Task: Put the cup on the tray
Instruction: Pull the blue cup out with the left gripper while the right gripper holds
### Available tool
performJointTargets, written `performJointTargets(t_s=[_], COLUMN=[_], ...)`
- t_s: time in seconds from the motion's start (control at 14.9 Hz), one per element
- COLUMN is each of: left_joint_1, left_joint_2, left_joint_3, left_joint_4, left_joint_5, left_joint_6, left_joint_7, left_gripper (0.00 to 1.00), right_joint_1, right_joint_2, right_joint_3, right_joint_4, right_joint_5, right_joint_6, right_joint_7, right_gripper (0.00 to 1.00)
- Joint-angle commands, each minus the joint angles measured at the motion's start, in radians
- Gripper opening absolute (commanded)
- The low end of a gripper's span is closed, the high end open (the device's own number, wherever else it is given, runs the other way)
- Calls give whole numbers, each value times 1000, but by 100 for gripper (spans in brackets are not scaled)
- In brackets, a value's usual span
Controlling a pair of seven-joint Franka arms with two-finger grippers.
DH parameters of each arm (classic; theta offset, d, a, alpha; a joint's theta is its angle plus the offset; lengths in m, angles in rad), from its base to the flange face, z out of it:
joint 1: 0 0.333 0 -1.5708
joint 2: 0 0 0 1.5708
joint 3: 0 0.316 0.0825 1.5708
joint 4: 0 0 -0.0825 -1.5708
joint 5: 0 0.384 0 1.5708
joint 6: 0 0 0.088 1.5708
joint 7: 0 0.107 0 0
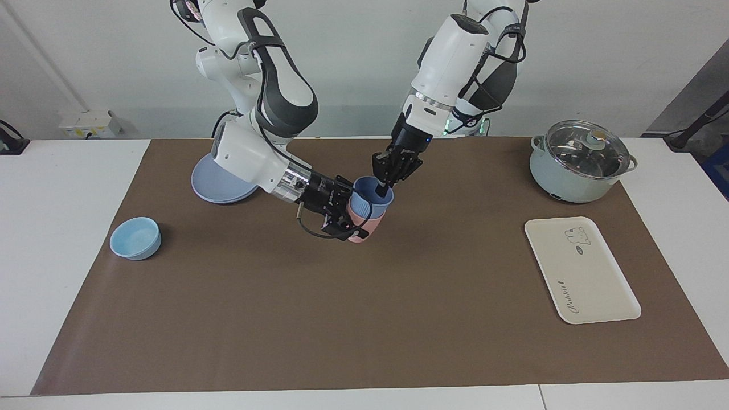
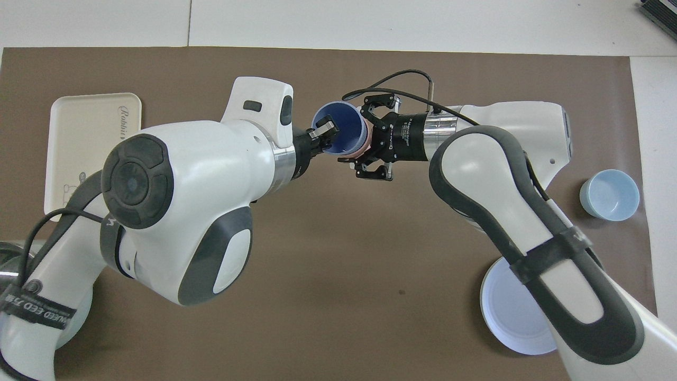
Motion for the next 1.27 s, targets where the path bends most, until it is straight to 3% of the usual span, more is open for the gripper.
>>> performJointTargets(t_s=[0.0, 0.33, 0.74, 1.2], left_joint_1=[-16, -19, -8, 114], left_joint_2=[29, 63, 8, -89], left_joint_3=[8, 6, 12, 24], left_joint_4=[69, 187, 259, 216], left_joint_5=[42, 82, 76, 54], left_joint_6=[-66, -227, -419, -487], left_joint_7=[-15, -56, -67, 0], left_gripper=[0, 0, 0, 0], right_joint_1=[0, -3, -5, -69], right_joint_2=[-31, -37, -34, -31], right_joint_3=[6, 4, 6, 4], right_joint_4=[-38, -53, -56, -53], right_joint_5=[25, 25, 25, 36], right_joint_6=[18, 42, 83, 64], right_joint_7=[1, 1, 9, 10], right_gripper=[0, 0, 0, 0])
